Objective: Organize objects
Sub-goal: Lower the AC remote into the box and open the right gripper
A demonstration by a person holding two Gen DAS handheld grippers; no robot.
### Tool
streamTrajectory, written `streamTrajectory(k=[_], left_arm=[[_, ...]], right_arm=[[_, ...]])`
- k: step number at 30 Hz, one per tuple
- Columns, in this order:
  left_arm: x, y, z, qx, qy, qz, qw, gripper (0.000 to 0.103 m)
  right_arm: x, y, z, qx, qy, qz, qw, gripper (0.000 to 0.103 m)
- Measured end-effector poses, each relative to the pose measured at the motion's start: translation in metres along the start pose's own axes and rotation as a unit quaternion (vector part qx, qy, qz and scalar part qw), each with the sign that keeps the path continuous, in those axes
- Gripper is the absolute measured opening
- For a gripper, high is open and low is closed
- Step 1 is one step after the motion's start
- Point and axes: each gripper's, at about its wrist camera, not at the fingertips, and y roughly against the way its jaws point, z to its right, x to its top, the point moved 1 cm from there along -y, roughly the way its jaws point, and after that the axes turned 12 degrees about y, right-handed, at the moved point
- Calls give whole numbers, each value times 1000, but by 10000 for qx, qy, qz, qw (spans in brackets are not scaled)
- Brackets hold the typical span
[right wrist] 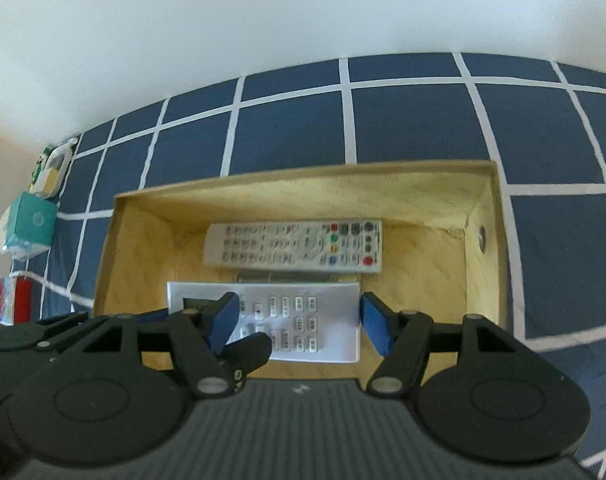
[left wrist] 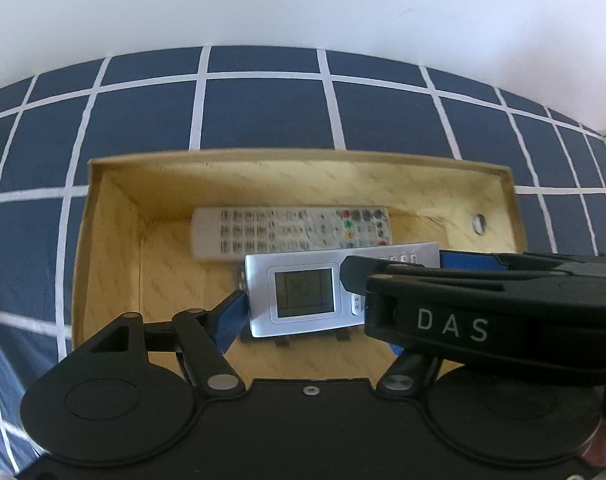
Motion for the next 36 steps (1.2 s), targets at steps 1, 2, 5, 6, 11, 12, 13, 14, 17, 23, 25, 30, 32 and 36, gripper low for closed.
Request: streamTrajectory(k=[1, 2, 5, 6, 11, 12, 13, 14, 17, 23, 25, 30, 32, 36], left_arm=[[4, -5, -1, 8, -10, -23, 10000, 68], [8, -11, -2, 19, -1, -53, 10000, 68], [18, -24, -5, 23, -5, -129, 9999, 68], [21, -27, -6, 29, -10, -148, 9999, 68], [34, -42, -12, 15, -28, -207, 9998, 68], [37, -45, -13, 10, -33, -215, 9998, 68], [39, -47, -13, 6, -38, -214, 9998, 68], [41, -49, -14, 6, -47, -225, 9997, 68], [46, -55, -16, 6, -76, -264, 9996, 68], [51, -66, -21, 10, -76, -353, 9993, 68], [53, -68, -22, 10, -117, -366, 9993, 68], [54, -72, -25, -36, -80, -394, 9992, 69], [54, -71, -25, -19, -88, -385, 9992, 69], [52, -69, -24, 36, -73, -362, 9993, 72]], right_arm=[[4, -5, 2, 13, -14, -16, 10000, 66], [7, -11, 4, 20, -28, -30, 10000, 66], [16, -28, 9, 37, -71, -107, 9999, 66], [19, -32, 10, 36, -77, -129, 9999, 66], [31, -51, 15, 28, -122, -191, 9997, 66], [32, -54, 16, 28, -139, -195, 9997, 66], [34, -56, 17, 26, -158, -202, 9997, 66], [35, -57, 18, 19, -176, -197, 9996, 66], [39, -64, 20, 12, -218, -211, 9995, 66], [43, -75, 22, 29, -240, -305, 9992, 66], [44, -77, 23, 27, -260, -310, 9992, 66], [45, -81, 23, -15, -279, -349, 9990, 66], [45, -83, 23, -29, -296, -349, 9989, 66], [43, -81, 24, -36, -347, -307, 9989, 66]])
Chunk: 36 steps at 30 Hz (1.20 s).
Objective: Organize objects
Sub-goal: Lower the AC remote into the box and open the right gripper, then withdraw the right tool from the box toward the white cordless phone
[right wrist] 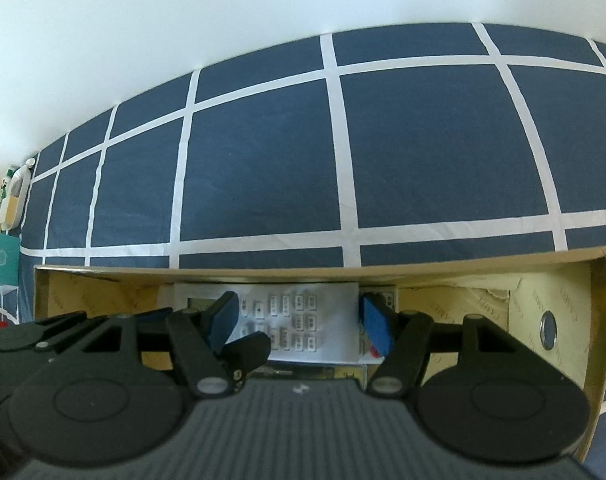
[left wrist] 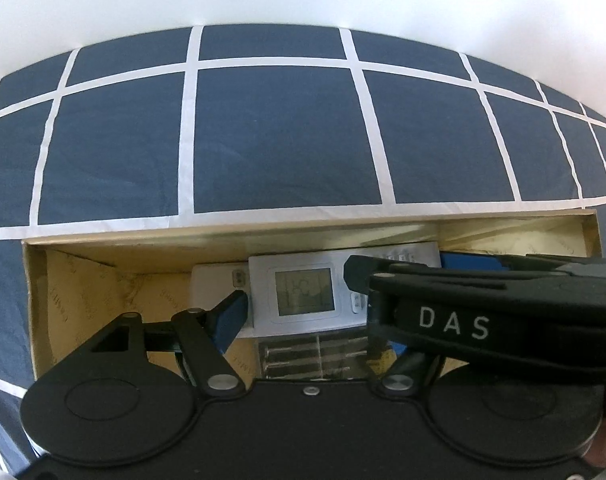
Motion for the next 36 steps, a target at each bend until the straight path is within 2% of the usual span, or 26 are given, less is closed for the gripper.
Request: streamTrajectory(k=[4, 13, 18, 24, 29, 36], left_arm=[[-4, 5, -2, 49, 75, 29, 10000, 81], [-23, 32, -9, 97, 219, 134, 9996, 82], [-41, 55, -2, 136, 248, 242, 9993, 85], [-67, 84, 8, 71, 356, 365, 9987, 90], [-89, 107, 22, 98, 229, 509, 9984, 92], [-127, 137, 47, 22, -19, 685, 9976, 97]], right_arm=[[-3, 5, 1, -13, 34, 9, 10000, 66], [-11, 28, -3, -60, 221, 103, 9997, 69], [-18, 53, -6, -125, 271, 250, 9992, 83], [-35, 89, -10, -219, 367, 433, 9981, 93], [-56, 119, -10, -285, 328, 584, 9973, 103], [-94, 159, -5, -359, 194, 789, 9961, 103]])
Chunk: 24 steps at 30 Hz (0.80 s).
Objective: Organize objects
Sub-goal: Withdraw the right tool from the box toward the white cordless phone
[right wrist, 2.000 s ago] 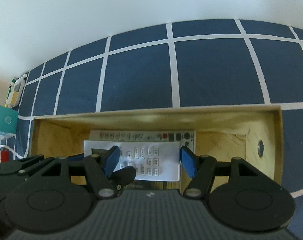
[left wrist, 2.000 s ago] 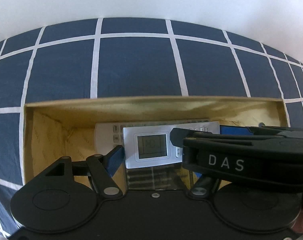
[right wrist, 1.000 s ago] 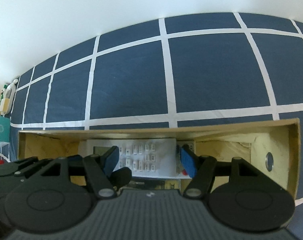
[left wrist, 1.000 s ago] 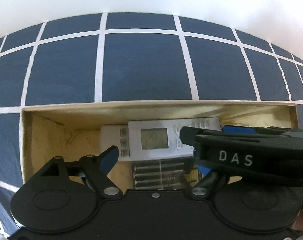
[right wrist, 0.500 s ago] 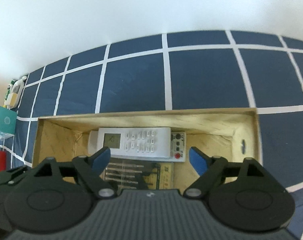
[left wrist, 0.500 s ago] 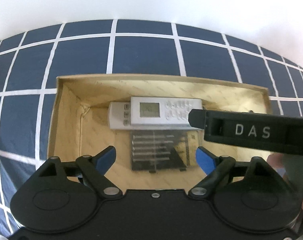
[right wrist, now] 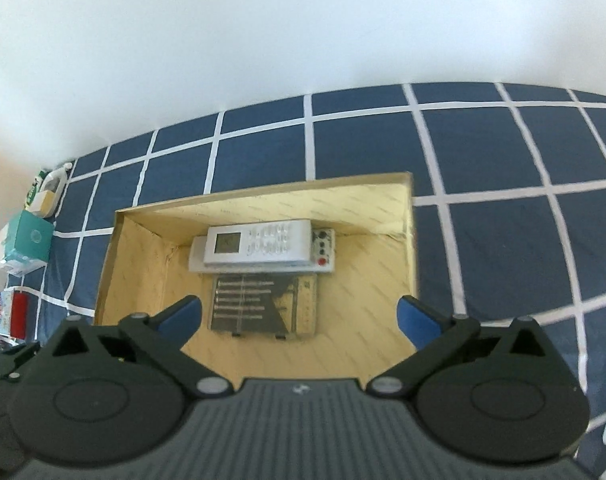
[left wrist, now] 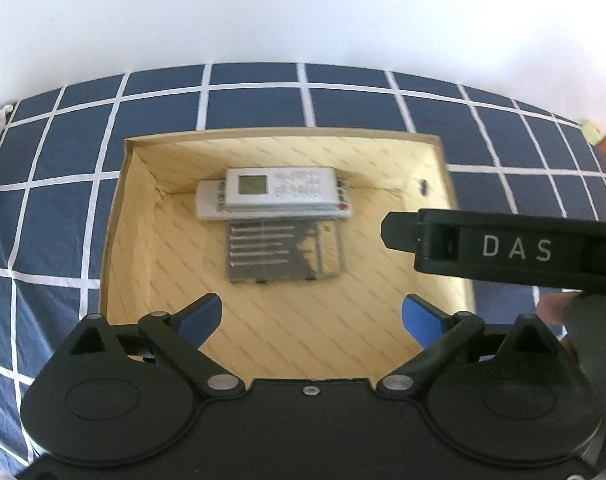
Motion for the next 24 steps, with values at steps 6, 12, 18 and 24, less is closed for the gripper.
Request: streamTrajectory(k=[6, 12, 18, 24], left_arm=[[-32, 27, 20, -52, -194, 135, 9997, 100], [-63, 42, 39, -40, -294, 213, 9993, 103], [-94, 49, 59, -115, -309, 121, 9994, 103], [-119, 52, 89, -78, -372, 90, 9992, 103]], right_arm=[[-29, 38, 8, -110, -157, 221, 9996, 103], [-58, 71, 22, -190, -300, 409, 9985, 103], [-89, 96, 41, -272, -356, 414, 9981, 103], [-118, 115, 67, -325, -431, 358, 9979, 103]])
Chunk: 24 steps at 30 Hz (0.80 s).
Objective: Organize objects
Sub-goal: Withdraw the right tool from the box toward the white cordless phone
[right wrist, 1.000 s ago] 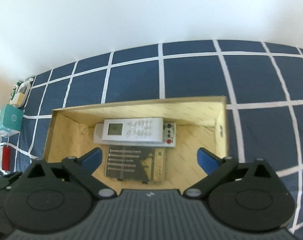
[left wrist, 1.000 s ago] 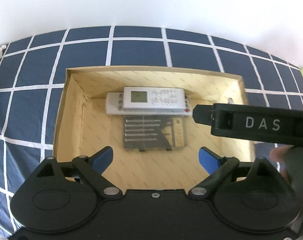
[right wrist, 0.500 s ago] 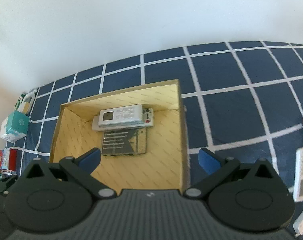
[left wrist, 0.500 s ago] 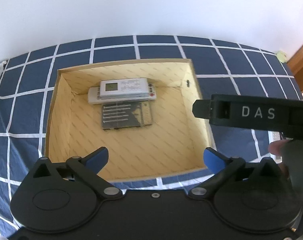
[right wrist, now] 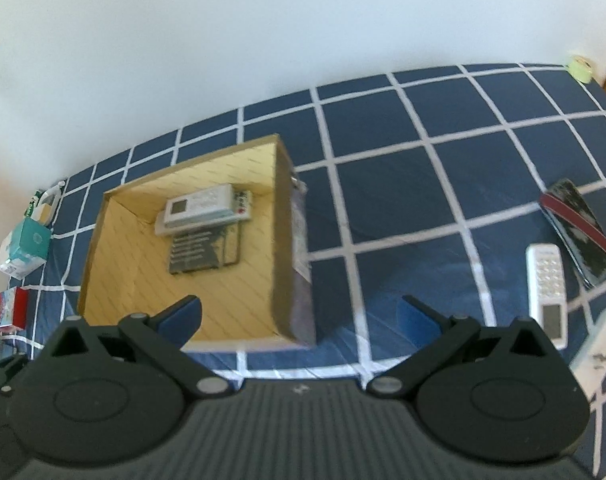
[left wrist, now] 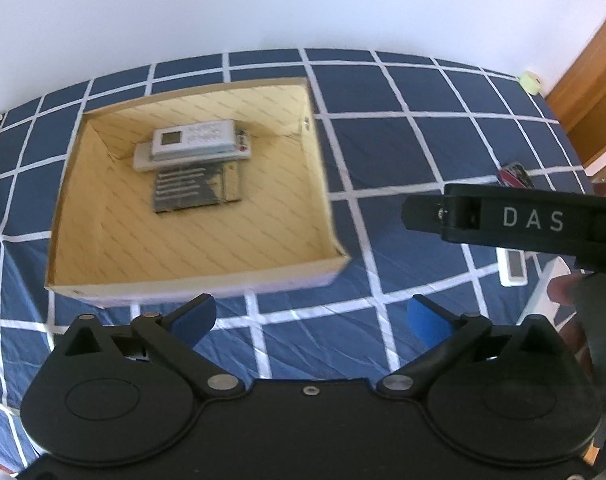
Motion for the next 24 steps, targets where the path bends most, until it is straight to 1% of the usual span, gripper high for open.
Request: streamTrajectory(k=[6, 13, 18, 24], left_arm=[[-21, -5, 43, 78, 14, -23, 10000, 103], [-48, -15, 103, 162, 222, -12, 9996, 103], [-65, -23, 142, 245, 501, 22, 9984, 103], [-82, -32, 174, 368, 763, 9, 9964, 103]], right_arm=[[-22, 17, 43, -7, -28, -35, 10000, 103], [-43, 38, 105, 17, 103, -145, 9998, 103], [-54, 50, 147, 100, 345, -244, 9991, 103], [-63, 60, 186, 165, 581, -320, 9977, 103]])
